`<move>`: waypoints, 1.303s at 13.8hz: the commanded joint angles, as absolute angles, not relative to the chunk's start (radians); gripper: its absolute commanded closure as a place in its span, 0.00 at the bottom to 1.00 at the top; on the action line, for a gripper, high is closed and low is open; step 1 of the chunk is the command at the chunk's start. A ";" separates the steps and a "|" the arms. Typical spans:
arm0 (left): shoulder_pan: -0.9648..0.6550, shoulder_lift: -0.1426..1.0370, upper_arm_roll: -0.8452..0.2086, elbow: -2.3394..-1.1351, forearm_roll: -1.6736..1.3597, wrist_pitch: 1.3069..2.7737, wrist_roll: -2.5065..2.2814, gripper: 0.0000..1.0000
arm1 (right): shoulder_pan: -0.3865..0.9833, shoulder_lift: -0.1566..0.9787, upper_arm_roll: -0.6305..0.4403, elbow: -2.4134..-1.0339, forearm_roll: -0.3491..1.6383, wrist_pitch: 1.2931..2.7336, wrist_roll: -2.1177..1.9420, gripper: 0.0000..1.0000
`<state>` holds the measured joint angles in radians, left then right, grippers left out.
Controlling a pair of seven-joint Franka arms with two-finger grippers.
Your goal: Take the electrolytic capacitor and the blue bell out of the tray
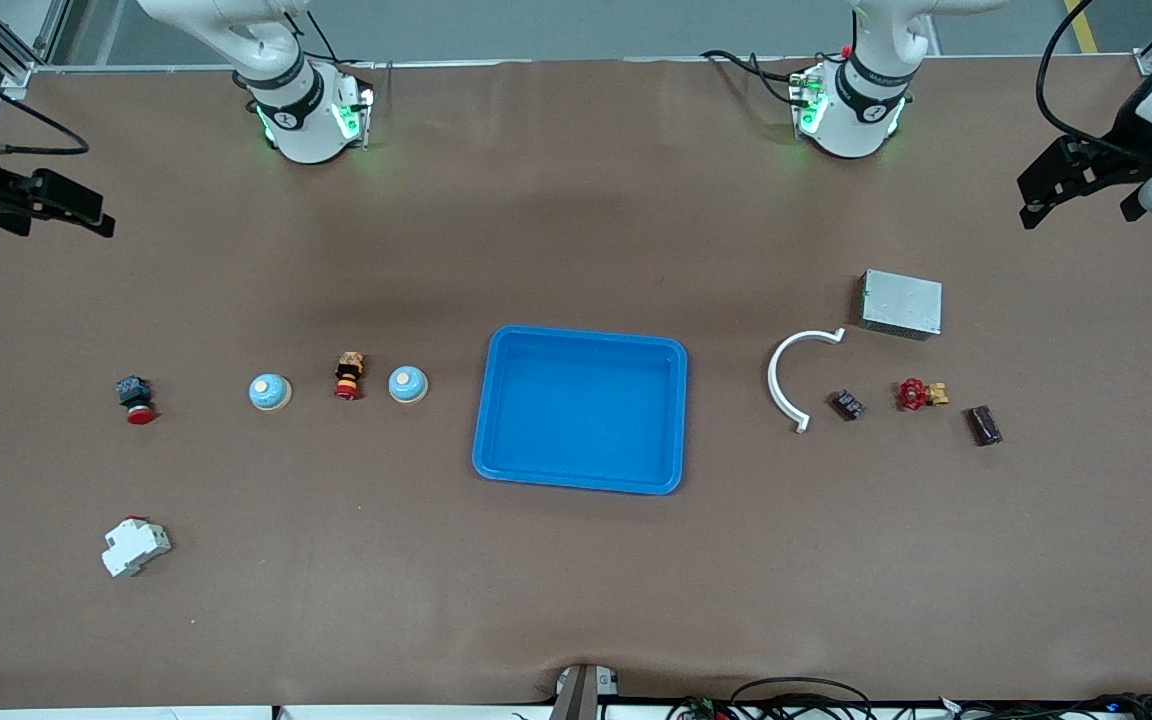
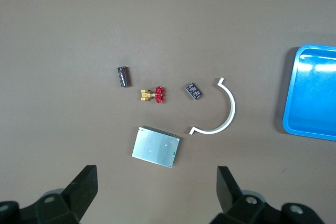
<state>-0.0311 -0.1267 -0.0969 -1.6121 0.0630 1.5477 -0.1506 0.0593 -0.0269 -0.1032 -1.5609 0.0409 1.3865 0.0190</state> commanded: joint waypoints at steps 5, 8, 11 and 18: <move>-0.005 -0.133 -0.097 -1.601 -0.002 1.517 -0.123 0.00 | 0.020 0.014 -0.100 -1.517 0.034 1.414 0.002 0.00; -0.006 -0.141 -0.104 -1.605 0.006 1.513 -0.097 0.00 | 0.023 0.014 -0.097 -1.516 0.037 1.419 0.002 0.00; -0.006 -0.150 -0.104 -1.615 0.011 1.513 -0.086 0.00 | 0.025 0.015 -0.095 -1.516 0.035 1.420 0.002 0.00; -0.011 -0.140 -0.106 -1.608 0.011 1.493 -0.083 0.00 | 0.031 0.017 -0.092 -1.517 0.006 1.448 0.002 0.00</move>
<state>-0.0160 -0.1326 -0.1035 -1.6118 0.0209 1.5119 -0.1061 0.0356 0.0054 -0.1013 -1.5390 0.0272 1.4507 0.0110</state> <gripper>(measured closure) 0.000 0.000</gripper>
